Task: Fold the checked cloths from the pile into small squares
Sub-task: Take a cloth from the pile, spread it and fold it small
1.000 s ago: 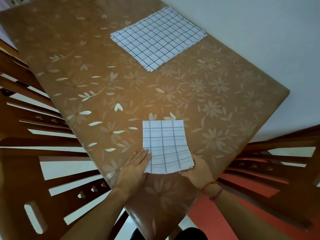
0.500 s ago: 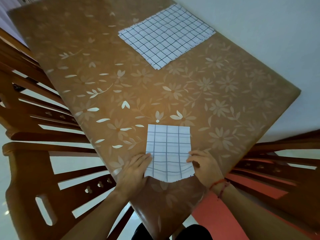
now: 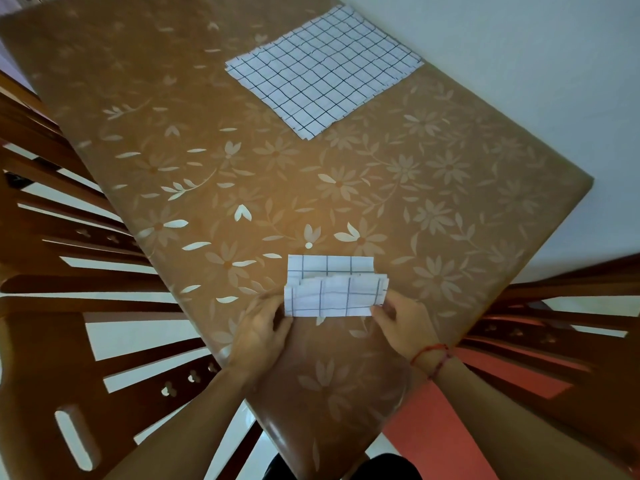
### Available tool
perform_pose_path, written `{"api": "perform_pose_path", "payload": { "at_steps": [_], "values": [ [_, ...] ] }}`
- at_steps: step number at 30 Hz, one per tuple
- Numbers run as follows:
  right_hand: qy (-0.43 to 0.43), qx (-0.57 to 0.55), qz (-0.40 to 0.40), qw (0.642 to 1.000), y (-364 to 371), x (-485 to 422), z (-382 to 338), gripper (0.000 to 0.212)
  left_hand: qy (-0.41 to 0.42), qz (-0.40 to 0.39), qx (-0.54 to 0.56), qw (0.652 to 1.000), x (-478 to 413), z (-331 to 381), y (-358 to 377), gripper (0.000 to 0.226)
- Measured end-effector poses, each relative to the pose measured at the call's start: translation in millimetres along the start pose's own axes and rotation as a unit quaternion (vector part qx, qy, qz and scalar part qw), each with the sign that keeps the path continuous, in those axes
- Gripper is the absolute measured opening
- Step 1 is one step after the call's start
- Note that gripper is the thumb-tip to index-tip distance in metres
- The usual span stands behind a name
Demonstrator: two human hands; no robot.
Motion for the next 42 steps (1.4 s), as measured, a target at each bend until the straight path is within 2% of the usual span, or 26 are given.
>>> {"api": "perform_pose_path", "payload": {
  "at_steps": [5, 7, 9, 10, 12, 13, 15, 17, 20, 24, 26, 28, 31, 37, 42],
  "values": [
    [0.037, 0.015, -0.020, 0.999, 7.2, -15.5, 2.9, 0.007, -0.036, 0.017, -0.008, 0.999, -11.7, -6.3, -0.4, 0.020],
    [0.046, 0.022, -0.012, 0.999, 6.0, -18.9, 2.0, 0.028, -0.028, 0.022, -0.013, 0.999, -16.8, -7.5, -1.1, 0.023],
    [0.064, 0.025, -0.010, 0.998, 7.3, -22.4, 4.9, 0.037, -0.030, 0.020, -0.034, 0.999, -20.7, -10.1, -0.4, 0.027],
    [0.071, 0.025, -0.011, 0.997, 7.9, -23.2, 5.4, 0.033, -0.029, 0.018, -0.048, 0.998, -21.6, -9.9, -0.1, 0.029],
    [0.078, 0.027, -0.012, 0.996, 9.9, -24.3, 7.6, 0.009, -0.020, 0.017, -0.070, 0.997, -22.3, -8.3, 1.3, 0.033],
    [0.084, 0.026, -0.012, 0.996, 10.7, -24.6, 8.6, 0.008, -0.012, 0.014, -0.078, 0.997, -22.3, -7.3, 2.7, 0.035],
    [0.089, 0.019, -0.012, 0.996, 11.8, -25.0, 9.0, 0.020, 0.000, 0.003, -0.099, 0.995, -23.1, -8.5, 6.4, 0.037],
    [0.095, 0.014, -0.009, 0.995, 10.8, -25.4, 8.2, 0.023, 0.007, -0.002, -0.127, 0.992, -23.9, -11.3, 7.8, 0.043],
    [0.103, 0.014, -0.009, 0.995, 10.9, -27.0, 9.2, 0.024, 0.048, -0.007, -0.177, 0.983, -24.5, -5.3, 6.1, 0.051],
    [0.109, 0.019, 0.021, 0.994, 4.0, -26.3, 5.0, 0.036, 0.152, -0.055, -0.247, 0.955, -28.2, 13.2, 14.3, 0.054],
    [0.060, 0.066, 0.057, 0.994, -0.4, -26.5, -10.3, 0.040, 0.185, -0.082, -0.270, 0.941, -31.7, 14.5, 19.9, 0.055],
    [-0.053, 0.139, 0.096, 0.984, 2.3, -25.7, -41.6, 0.044, 0.194, -0.106, -0.288, 0.932, -35.3, 9.8, 24.6, 0.055],
    [-0.156, 0.227, 0.079, 0.958, 29.3, -27.5, -80.7, 0.054, 0.194, -0.136, -0.307, 0.922, -40.4, -0.9, 30.4, 0.056],
    [-0.255, 0.269, -0.017, 0.929, 89.1, -42.8, -114.4, 0.060, 0.193, -0.148, -0.324, 0.914, -44.8, -12.8, 34.6, 0.056],
    [-0.253, 0.309, -0.039, 0.916, 103.3, -48.7, -106.5, 0.065, 0.197, -0.139, -0.320, 0.916, -47.0, -12.0, 35.0, 0.061]
  ]
}}
Point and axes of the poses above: each hand's wrist, its own x-axis away from the middle knuckle, its own y-axis out of the palm, z = x × y, the point moved 9 cm from there along -x, towards the middle knuckle, and after that the axes turned 11 degrees about x, right-handed, at the moved point
